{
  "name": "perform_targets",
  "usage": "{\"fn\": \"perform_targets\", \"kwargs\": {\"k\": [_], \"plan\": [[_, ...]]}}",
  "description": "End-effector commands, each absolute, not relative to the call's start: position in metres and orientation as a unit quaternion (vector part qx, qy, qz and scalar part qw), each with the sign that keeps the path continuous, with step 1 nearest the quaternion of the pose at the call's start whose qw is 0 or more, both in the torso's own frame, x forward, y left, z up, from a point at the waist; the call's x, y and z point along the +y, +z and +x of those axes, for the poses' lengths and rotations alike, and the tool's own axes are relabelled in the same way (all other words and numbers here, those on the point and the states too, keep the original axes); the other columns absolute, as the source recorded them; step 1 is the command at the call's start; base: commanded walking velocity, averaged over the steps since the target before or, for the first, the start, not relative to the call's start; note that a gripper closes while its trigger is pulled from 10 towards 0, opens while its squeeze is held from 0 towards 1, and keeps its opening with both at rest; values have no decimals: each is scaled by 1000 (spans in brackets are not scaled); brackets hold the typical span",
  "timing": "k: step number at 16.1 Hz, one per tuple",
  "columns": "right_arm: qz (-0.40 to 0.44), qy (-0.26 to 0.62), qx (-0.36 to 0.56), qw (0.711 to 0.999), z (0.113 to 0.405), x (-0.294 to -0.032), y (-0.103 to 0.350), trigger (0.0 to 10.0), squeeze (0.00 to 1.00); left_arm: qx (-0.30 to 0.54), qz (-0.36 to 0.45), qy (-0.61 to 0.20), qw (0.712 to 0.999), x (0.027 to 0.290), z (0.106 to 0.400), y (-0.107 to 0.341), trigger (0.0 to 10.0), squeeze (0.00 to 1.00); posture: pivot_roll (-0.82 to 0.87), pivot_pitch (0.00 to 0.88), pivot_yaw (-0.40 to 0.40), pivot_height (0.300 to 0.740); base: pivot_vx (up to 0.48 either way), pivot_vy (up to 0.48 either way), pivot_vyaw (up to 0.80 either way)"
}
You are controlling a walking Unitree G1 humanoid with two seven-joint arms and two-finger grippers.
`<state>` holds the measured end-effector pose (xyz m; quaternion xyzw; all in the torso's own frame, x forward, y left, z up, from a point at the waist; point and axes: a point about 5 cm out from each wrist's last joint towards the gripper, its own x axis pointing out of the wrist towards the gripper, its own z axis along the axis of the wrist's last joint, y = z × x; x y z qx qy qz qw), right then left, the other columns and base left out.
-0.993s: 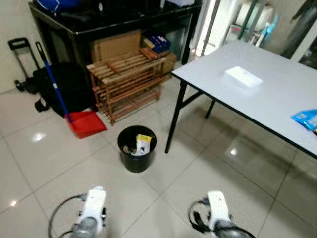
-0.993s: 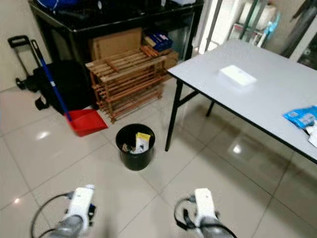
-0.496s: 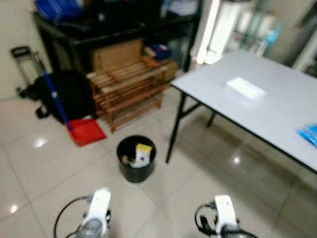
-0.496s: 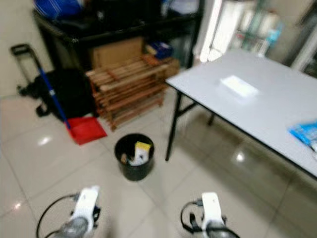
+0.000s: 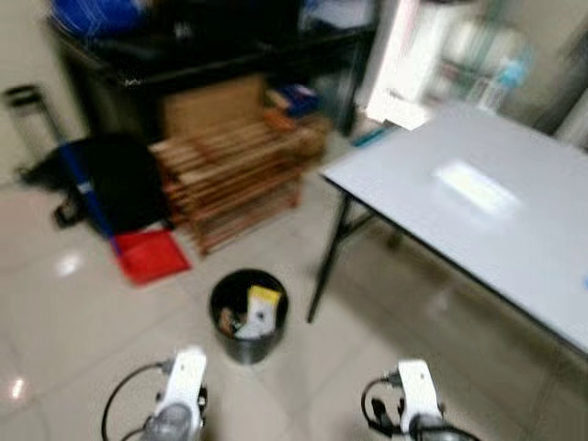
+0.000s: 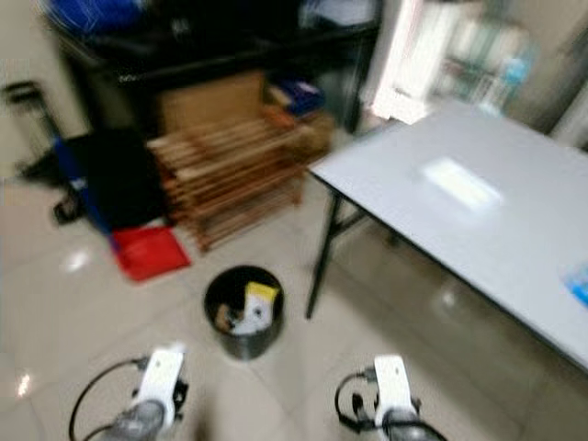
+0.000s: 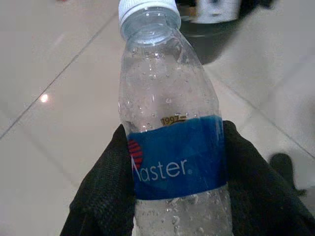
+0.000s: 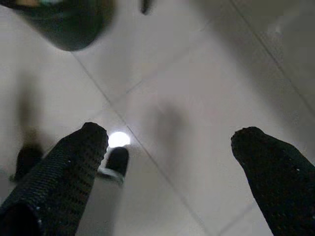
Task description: Picking trash to rubbish bin
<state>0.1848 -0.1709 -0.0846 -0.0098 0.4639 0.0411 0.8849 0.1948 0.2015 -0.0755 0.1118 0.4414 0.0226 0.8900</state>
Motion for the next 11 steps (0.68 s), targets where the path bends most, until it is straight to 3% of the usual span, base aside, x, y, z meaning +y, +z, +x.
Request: {"fn": "perform_targets", "kwargs": {"k": [1, 11], "plan": [[-3, 54, 453, 890, 193, -159, -81, 10000, 0, 447, 121, 36, 885, 213, 191, -75, 10000, 0, 32, 55, -86, 740, 480, 0, 800], [4, 45, 452, 891, 192, -161, -81, 10000, 0, 445, 121, 35, 886, 211, 192, -75, 10000, 0, 31, 54, -85, 740, 480, 0, 0]]}}
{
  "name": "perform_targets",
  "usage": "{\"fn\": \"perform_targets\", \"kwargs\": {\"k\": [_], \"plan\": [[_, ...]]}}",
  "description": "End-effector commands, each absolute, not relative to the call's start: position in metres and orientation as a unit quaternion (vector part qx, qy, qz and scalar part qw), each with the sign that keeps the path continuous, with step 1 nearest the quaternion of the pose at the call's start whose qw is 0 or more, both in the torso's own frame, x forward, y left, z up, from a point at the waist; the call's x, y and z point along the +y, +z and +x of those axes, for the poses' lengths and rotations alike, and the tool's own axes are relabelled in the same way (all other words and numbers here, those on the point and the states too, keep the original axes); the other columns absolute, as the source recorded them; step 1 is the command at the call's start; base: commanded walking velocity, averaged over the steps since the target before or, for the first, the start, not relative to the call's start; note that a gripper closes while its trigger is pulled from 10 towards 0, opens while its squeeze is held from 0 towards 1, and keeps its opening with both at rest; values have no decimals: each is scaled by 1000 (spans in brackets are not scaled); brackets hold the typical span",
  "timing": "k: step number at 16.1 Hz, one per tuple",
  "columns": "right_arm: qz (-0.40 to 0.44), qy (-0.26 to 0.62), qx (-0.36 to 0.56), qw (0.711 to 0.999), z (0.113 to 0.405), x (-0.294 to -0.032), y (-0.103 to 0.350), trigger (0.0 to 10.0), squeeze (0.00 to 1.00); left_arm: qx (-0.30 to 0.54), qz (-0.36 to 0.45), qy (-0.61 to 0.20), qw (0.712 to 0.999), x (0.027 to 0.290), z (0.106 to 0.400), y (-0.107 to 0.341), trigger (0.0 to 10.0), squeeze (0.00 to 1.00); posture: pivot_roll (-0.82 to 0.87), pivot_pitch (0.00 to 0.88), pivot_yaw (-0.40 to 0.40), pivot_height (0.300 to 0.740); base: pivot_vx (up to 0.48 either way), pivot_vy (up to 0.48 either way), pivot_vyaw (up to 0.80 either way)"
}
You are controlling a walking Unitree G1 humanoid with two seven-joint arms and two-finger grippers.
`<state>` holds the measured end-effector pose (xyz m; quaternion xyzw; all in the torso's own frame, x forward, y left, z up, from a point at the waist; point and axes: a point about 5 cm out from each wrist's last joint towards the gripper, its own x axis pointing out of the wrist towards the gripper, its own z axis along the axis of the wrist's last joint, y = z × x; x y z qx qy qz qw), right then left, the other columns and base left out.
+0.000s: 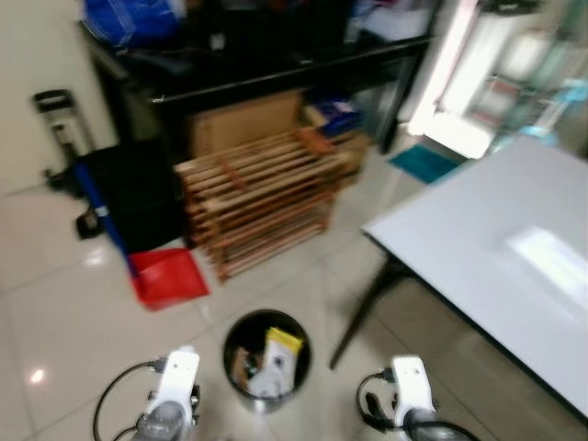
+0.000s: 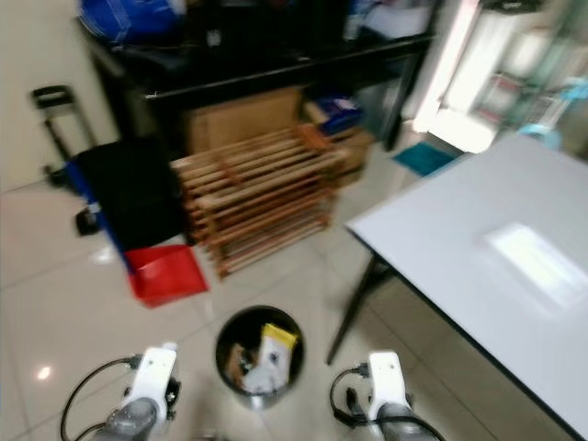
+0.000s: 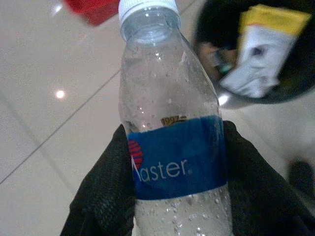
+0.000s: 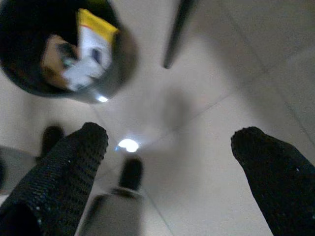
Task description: Picking trash to rubbish bin
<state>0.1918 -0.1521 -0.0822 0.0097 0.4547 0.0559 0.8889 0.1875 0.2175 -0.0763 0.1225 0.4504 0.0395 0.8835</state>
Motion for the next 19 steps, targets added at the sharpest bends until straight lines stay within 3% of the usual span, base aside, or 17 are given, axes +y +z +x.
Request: {"fn": "perform_targets", "kwargs": {"k": [1, 8, 16, 19], "plan": [[4, 45, 452, 891, 192, -161, -81, 10000, 0, 445, 121, 34, 887, 211, 193, -75, 10000, 0, 31, 55, -85, 740, 480, 0, 0], [4, 48, 454, 890, 192, -160, -82, 10000, 0, 442, 124, 33, 888, 211, 193, -75, 10000, 0, 31, 57, -86, 740, 480, 0, 0], [7, 50, 454, 890, 191, -160, -82, 10000, 0, 442, 119, 29, 889, 210, 194, -75, 10000, 0, 30, 59, -87, 740, 0, 0, 0], [24, 92, 450, 888, 196, -153, -79, 10000, 0, 448, 118, 19, 886, 207, 194, -76, 10000, 0, 24, 63, -89, 740, 0, 0, 0]]}}
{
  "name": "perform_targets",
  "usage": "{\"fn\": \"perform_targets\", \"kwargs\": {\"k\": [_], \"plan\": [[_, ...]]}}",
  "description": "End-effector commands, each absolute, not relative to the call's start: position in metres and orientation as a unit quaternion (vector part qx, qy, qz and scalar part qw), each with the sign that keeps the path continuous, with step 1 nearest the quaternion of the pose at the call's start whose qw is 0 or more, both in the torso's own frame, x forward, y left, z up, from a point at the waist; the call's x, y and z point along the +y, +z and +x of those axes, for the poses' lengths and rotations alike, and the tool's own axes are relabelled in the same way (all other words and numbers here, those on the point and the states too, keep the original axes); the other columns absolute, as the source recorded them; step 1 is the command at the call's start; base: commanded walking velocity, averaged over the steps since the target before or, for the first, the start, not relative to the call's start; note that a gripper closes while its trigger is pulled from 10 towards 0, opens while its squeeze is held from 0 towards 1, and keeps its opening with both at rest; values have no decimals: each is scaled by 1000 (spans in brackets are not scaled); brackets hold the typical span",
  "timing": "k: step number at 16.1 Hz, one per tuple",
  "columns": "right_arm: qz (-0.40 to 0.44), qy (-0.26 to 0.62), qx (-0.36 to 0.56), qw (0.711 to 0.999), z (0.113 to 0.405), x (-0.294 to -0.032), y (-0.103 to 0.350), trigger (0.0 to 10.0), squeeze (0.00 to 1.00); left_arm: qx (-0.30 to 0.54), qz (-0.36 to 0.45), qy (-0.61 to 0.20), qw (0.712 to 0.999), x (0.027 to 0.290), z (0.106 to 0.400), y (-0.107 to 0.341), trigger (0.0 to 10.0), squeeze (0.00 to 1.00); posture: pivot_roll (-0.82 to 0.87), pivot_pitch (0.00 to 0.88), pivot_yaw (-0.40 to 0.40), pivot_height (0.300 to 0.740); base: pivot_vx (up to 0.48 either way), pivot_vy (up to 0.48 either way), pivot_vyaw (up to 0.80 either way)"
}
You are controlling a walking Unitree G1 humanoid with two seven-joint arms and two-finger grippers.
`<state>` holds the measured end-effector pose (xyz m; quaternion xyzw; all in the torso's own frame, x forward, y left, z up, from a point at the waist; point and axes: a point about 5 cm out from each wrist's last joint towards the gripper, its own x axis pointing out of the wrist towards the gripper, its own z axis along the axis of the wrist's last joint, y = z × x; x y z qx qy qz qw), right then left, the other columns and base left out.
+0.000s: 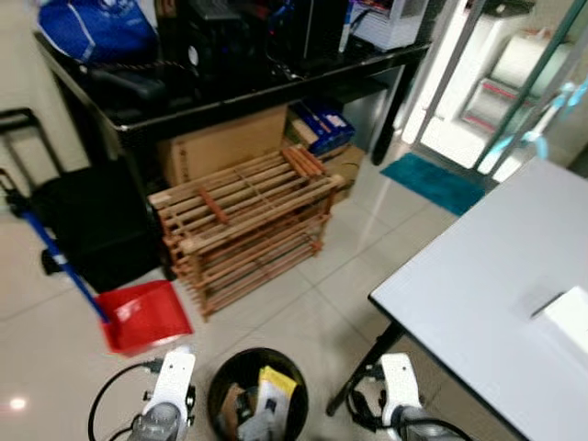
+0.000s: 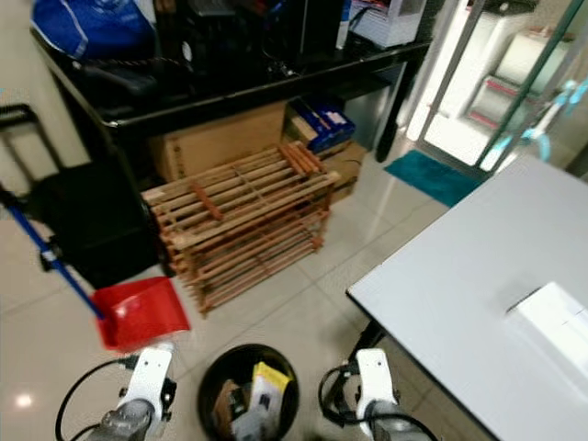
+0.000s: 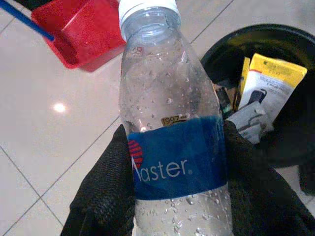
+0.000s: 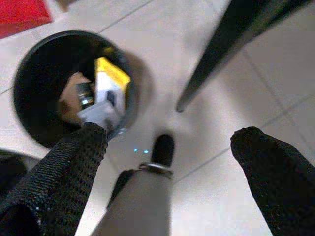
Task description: Picking trash to rubbish bin
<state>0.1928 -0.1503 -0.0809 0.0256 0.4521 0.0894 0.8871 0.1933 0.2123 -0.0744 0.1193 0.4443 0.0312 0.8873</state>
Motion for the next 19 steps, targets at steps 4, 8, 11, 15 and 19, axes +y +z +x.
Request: {"fn": "perform_targets", "kwargs": {"k": [4, 8, 11, 15, 19], "plan": [[78, 179, 425, 884, 212, -137, -67, 10000, 0, 441, 120, -7, 889, 199, 204, -71, 10000, 0, 3, 73, -92, 740, 0, 0, 0], [110, 233, 407, 876, 221, -126, -59, 10000, 0, 427, 126, -24, 895, 191, 217, -65, 10000, 0, -22, 93, -103, 740, 0, 0, 0], [124, 260, 406, 867, 216, -125, -59, 10000, 0, 418, 119, -42, 900, 181, 221, -64, 10000, 0, -54, 114, -117, 740, 0, 0, 0], [127, 277, 405, 862, 207, -130, -61, 10000, 0, 418, 90, -62, 902, 170, 218, -67, 10000, 0, -101, 155, -141, 740, 0, 0, 0], [132, 289, 394, 863, 207, -133, -57, 10000, 0, 419, 90, -82, 900, 163, 214, -69, 10000, 0, -127, 177, -151, 740, 0, 0, 0]]}}
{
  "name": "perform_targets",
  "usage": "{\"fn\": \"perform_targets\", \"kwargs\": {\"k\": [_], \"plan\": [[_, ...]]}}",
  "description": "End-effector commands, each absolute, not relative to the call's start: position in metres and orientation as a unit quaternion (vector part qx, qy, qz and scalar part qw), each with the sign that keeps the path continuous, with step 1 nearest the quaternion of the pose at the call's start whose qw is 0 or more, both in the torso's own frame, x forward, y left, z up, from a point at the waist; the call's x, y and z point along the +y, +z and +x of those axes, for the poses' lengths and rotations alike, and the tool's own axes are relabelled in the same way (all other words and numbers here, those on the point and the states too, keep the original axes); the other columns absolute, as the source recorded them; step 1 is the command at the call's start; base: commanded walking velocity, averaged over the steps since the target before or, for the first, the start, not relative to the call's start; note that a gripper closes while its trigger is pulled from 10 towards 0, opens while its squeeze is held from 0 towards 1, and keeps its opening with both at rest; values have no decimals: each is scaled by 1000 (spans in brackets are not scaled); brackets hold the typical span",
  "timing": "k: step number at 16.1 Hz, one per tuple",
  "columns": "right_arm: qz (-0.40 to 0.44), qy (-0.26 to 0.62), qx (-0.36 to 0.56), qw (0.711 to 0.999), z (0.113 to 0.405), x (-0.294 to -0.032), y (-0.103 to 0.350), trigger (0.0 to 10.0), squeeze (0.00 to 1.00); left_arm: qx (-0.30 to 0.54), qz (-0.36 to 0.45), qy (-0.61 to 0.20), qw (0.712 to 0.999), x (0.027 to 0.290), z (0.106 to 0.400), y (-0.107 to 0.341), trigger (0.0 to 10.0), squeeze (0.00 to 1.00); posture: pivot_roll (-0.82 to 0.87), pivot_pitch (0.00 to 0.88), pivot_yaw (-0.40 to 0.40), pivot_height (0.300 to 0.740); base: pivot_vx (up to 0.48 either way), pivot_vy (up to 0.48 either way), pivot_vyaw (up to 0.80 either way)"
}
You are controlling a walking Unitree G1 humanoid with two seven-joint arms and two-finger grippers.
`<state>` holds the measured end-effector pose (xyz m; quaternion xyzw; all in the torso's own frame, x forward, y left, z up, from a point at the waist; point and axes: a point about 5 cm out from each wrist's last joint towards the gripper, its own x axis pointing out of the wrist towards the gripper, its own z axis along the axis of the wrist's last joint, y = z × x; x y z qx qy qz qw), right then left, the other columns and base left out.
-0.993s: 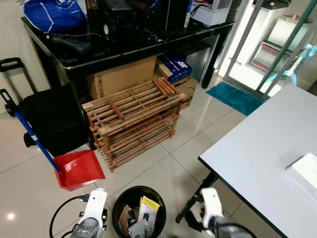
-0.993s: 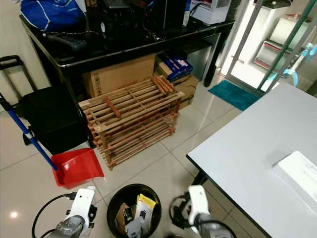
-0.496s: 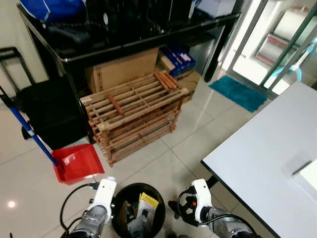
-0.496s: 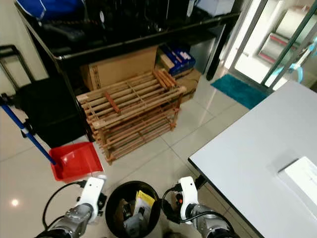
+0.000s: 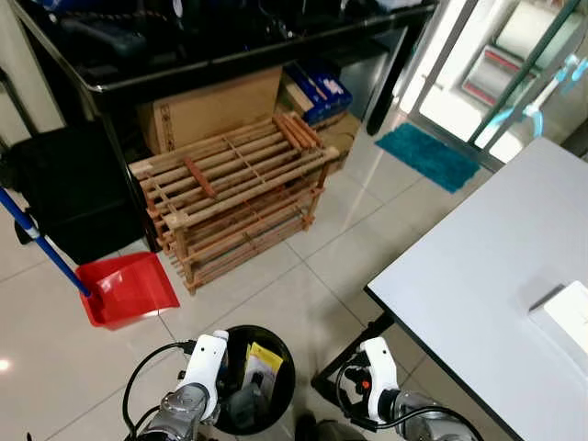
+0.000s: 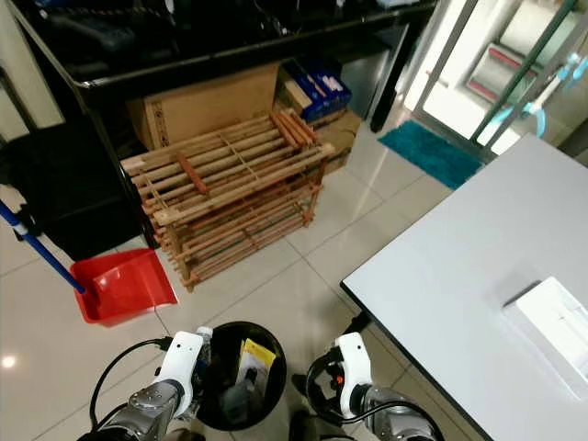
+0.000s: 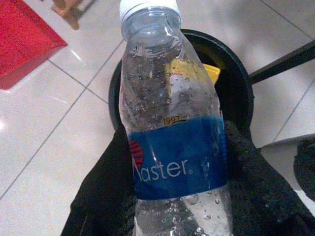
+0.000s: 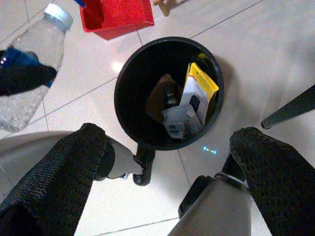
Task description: Picking trash to rubbish bin
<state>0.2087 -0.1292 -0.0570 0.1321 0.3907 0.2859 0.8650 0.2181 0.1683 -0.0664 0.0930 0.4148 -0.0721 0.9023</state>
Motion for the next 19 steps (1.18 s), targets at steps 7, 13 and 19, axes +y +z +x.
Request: {"fn": "perform_targets", "kwargs": {"k": [7, 13, 19], "plan": [[140, 289, 393, 862, 198, -134, -57, 10000, 0, 412, 94, -101, 901, 160, 216, -68, 10000, 1000, -132, 172, -146, 740, 0, 0, 0], [144, 286, 394, 862, 195, -133, -57, 10000, 0, 411, 94, -107, 900, 160, 213, -69, 10000, 1000, -126, 165, -144, 740, 0, 0, 0], [142, 270, 392, 868, 197, -135, -56, 10000, 0, 393, 116, -87, 908, 163, 221, -64, 10000, 0, -102, 179, -139, 740, 0, 0, 0]]}}
